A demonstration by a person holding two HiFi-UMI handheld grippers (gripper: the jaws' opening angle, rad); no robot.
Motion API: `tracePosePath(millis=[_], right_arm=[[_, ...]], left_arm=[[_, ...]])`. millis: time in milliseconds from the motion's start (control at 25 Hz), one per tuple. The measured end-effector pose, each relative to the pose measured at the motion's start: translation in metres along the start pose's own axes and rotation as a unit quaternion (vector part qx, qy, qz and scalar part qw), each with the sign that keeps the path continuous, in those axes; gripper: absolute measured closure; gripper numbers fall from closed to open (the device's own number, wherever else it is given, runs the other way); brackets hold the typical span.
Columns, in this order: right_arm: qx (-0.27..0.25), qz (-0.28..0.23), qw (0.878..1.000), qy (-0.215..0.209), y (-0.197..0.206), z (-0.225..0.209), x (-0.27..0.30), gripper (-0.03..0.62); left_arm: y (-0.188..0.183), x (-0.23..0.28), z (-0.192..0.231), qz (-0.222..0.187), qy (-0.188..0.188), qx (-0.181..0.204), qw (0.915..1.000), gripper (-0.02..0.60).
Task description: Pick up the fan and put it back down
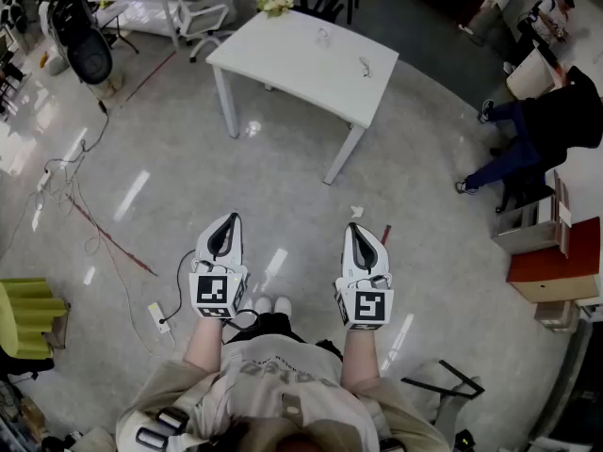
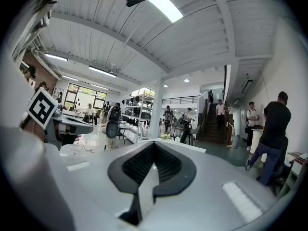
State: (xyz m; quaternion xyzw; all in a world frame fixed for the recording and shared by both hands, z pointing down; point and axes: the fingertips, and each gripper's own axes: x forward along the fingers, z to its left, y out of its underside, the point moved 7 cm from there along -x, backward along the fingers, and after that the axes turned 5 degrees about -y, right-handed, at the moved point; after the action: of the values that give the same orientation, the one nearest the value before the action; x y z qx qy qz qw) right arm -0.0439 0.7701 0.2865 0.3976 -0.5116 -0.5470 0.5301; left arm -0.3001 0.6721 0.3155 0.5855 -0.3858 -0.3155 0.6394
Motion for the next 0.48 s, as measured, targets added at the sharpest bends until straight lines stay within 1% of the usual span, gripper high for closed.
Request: tracePosePath(millis=[480], right_arm=[[-0.004, -0.001, 1.000, -0.003, -0.003, 0.001, 0.011, 0.594]], left_arm=[[0.000, 0.011, 0.005, 0.010, 0.000, -0.001, 1.0000, 0.572]])
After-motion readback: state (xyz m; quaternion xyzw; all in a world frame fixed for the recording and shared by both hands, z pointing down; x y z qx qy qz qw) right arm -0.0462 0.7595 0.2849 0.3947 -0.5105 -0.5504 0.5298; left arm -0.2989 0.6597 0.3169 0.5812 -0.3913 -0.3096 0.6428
